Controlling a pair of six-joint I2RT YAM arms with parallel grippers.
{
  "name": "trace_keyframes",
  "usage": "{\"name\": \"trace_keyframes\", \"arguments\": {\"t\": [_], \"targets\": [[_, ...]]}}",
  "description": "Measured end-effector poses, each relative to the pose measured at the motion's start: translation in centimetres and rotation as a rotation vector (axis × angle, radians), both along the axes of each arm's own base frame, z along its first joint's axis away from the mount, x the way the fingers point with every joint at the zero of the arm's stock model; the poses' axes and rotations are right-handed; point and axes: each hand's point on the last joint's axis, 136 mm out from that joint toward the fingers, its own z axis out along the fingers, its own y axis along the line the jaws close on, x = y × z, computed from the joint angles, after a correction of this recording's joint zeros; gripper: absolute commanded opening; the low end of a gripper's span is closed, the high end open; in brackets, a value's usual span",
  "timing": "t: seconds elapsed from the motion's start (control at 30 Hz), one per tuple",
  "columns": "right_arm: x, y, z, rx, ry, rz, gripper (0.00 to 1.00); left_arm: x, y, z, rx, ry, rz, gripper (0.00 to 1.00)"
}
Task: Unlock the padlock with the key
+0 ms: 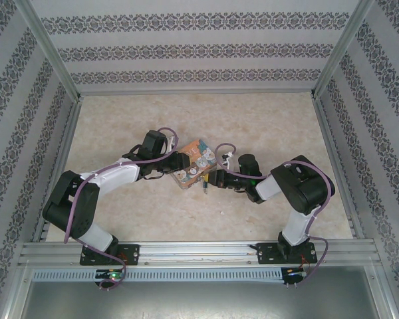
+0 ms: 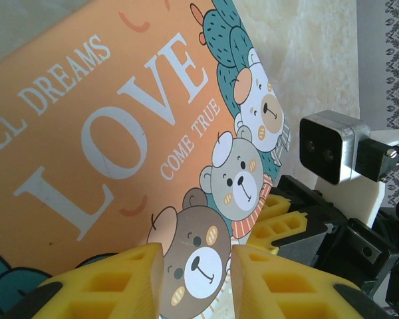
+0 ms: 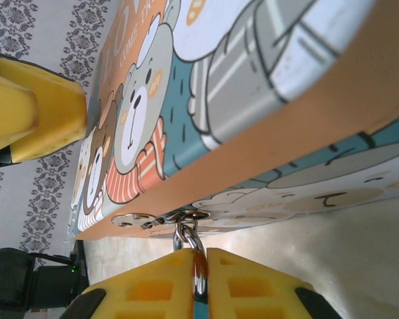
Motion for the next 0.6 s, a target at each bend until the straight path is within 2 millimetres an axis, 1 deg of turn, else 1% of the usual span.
{"name": "trace_keyframes", "arguments": {"t": [0.13,0.27,0.5,0.6], "targets": [[-0.23,0.29,-0.2,0.0,0.002,0.009,0.3,-0.02,0.01,-0.03,0.0,0.001,0.0,0.32],[-0.42,0.46,-0.47,-0.002,0.007,0.015,0.34,-0.16,0.07,-0.26,0.002,0.006,0.0,0.31],[0.01,0.79,-0.53,0.002,-0.001,0.018,0.32,-0.17,0.07,-0.27,0.002,0.007,0.0,0.31],[0.01,1.07,-0.47,0.004,-0.004,0.023,0.25,-0.17,0.08,-0.29,0.002,0.007,0.0,0.31]]}}
